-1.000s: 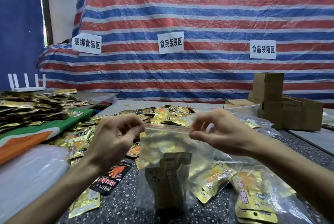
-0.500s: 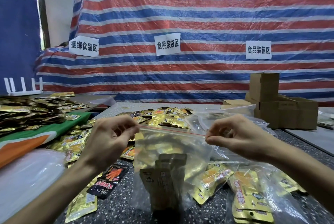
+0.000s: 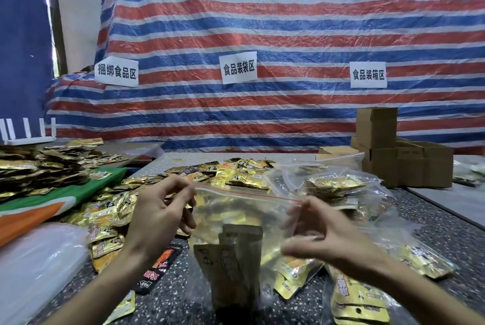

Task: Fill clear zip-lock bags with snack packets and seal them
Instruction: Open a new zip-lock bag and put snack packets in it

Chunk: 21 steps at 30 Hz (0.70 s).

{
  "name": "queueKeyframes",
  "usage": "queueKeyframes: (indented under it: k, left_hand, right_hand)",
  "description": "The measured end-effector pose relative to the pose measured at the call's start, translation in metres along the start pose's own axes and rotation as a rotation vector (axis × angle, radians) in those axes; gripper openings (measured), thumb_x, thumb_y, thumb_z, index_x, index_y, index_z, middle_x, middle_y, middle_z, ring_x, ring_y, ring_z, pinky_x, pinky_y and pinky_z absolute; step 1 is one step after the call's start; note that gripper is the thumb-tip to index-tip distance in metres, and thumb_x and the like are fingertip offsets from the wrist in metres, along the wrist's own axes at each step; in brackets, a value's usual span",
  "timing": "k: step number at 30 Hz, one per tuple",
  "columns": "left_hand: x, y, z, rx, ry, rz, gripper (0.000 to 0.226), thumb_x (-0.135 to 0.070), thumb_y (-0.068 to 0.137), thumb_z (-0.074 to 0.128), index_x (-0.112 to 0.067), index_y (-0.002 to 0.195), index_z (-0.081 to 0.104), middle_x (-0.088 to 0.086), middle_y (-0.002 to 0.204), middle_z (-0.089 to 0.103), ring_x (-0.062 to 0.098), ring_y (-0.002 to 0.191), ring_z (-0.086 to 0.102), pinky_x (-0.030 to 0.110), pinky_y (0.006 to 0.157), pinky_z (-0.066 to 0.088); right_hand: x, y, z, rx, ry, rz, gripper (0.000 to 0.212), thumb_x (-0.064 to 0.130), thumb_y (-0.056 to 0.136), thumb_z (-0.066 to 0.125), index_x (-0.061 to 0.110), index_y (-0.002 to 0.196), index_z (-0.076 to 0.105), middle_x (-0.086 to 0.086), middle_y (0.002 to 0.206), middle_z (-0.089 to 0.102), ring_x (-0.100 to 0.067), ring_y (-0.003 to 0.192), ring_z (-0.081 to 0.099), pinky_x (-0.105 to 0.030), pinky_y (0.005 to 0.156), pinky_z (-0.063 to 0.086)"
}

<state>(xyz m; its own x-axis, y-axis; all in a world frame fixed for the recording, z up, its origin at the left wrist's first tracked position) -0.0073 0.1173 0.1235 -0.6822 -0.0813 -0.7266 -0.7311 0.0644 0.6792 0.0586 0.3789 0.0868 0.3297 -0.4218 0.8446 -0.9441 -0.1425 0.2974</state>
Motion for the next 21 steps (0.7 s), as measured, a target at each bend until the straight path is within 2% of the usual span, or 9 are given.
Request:
queueKeyframes:
  k: [3,5,7,9,10,13,15,18,21]
  left_hand:
    - [0.002,-0.006,0.016,0.000,-0.106,-0.014,0.028,-0.002,0.098,0.053,-0.016,0.077,0.067,0.013,0.068,0.062,0.034,0.047,0.062,0.036,0.038,0.052]
    - [0.000,-0.011,0.031,0.024,-0.138,0.008,0.024,-0.003,0.098,0.053,-0.013,0.080,0.066,0.015,0.066,0.061,0.034,0.048,0.061,0.035,0.040,0.051]
    - [-0.001,-0.015,0.044,0.036,-0.145,0.041,0.020,-0.003,0.097,0.054,-0.011,0.082,0.065,0.012,0.063,0.061,0.027,0.046,0.058,0.031,0.039,0.047]
    - [0.003,-0.017,0.050,0.029,-0.139,0.060,0.019,-0.003,0.097,0.055,-0.011,0.083,0.066,0.009,0.064,0.060,0.021,0.047,0.056,0.028,0.040,0.044]
    - [0.005,-0.018,0.050,0.020,-0.132,0.062,0.021,-0.004,0.097,0.055,-0.014,0.083,0.066,0.008,0.066,0.061,0.019,0.049,0.055,0.027,0.041,0.045]
    - [0.012,-0.021,0.046,-0.022,-0.082,0.072,0.027,-0.007,0.097,0.055,-0.027,0.082,0.067,0.004,0.071,0.063,0.014,0.056,0.058,0.025,0.047,0.048]
    - [0.014,-0.022,0.041,-0.056,-0.027,0.100,0.029,-0.008,0.098,0.054,-0.032,0.089,0.066,-0.002,0.082,0.068,0.009,0.065,0.063,0.020,0.054,0.051]
    - [0.016,-0.025,0.039,-0.082,0.080,0.153,0.028,-0.018,0.099,0.051,-0.033,0.120,0.059,-0.018,0.109,0.064,0.002,0.097,0.063,0.014,0.072,0.052]
    - [0.028,-0.028,0.049,-0.051,0.152,0.160,0.047,-0.024,0.091,0.049,-0.028,0.137,0.046,-0.021,0.122,0.053,-0.004,0.108,0.056,0.018,0.080,0.049]
  right_hand:
    - [-0.025,-0.006,0.049,0.163,-0.050,0.055,0.089,0.053,0.056,0.093,0.055,0.126,0.039,0.017,0.111,0.069,-0.002,0.098,0.069,-0.017,0.084,0.054]
    - [-0.029,-0.008,0.077,0.247,-0.031,0.056,0.090,0.042,0.066,0.091,0.064,0.132,0.034,0.031,0.104,0.069,0.007,0.098,0.067,-0.006,0.082,0.048]
    - [-0.029,-0.003,0.086,0.230,0.026,0.013,0.073,0.026,0.076,0.087,0.041,0.138,0.052,0.018,0.096,0.075,0.000,0.092,0.071,-0.011,0.081,0.050]
    - [-0.024,0.001,0.081,0.146,0.009,-0.041,0.024,0.020,0.082,0.080,0.028,0.104,0.074,0.011,0.085,0.075,-0.004,0.079,0.069,-0.021,0.073,0.053]
    - [-0.024,0.003,0.078,0.113,-0.016,-0.046,0.004,0.020,0.084,0.077,0.022,0.084,0.074,0.011,0.074,0.069,-0.004,0.070,0.063,-0.024,0.067,0.050]
    - [-0.024,0.008,0.064,0.038,-0.117,-0.047,0.038,0.024,0.088,0.074,0.015,0.057,0.054,0.009,0.059,0.052,-0.004,0.059,0.046,-0.025,0.058,0.036]
    - [-0.024,0.012,0.053,0.030,-0.143,-0.014,0.034,0.024,0.089,0.073,0.018,0.058,0.060,0.006,0.063,0.057,-0.005,0.061,0.051,-0.022,0.056,0.041]
    - [-0.016,0.018,0.029,-0.003,-0.119,0.040,0.021,0.022,0.089,0.075,0.011,0.071,0.075,0.000,0.070,0.067,-0.011,0.064,0.061,-0.020,0.053,0.049]
    - [0.003,0.027,-0.006,-0.086,-0.083,0.034,0.037,0.043,0.077,0.077,0.006,0.080,0.078,-0.007,0.080,0.076,-0.023,0.071,0.071,-0.024,0.052,0.053]
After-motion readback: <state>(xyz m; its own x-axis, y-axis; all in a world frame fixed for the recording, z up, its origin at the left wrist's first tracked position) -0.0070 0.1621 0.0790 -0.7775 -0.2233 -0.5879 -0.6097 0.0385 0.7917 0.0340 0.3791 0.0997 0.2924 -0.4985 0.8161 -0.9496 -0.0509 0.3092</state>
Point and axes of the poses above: each hand's wrist, its own y-axis towards the middle knuckle, its own z-axis out of the palm, x = y × z, the point moved 9 cm from there along y, towards the middle knuckle
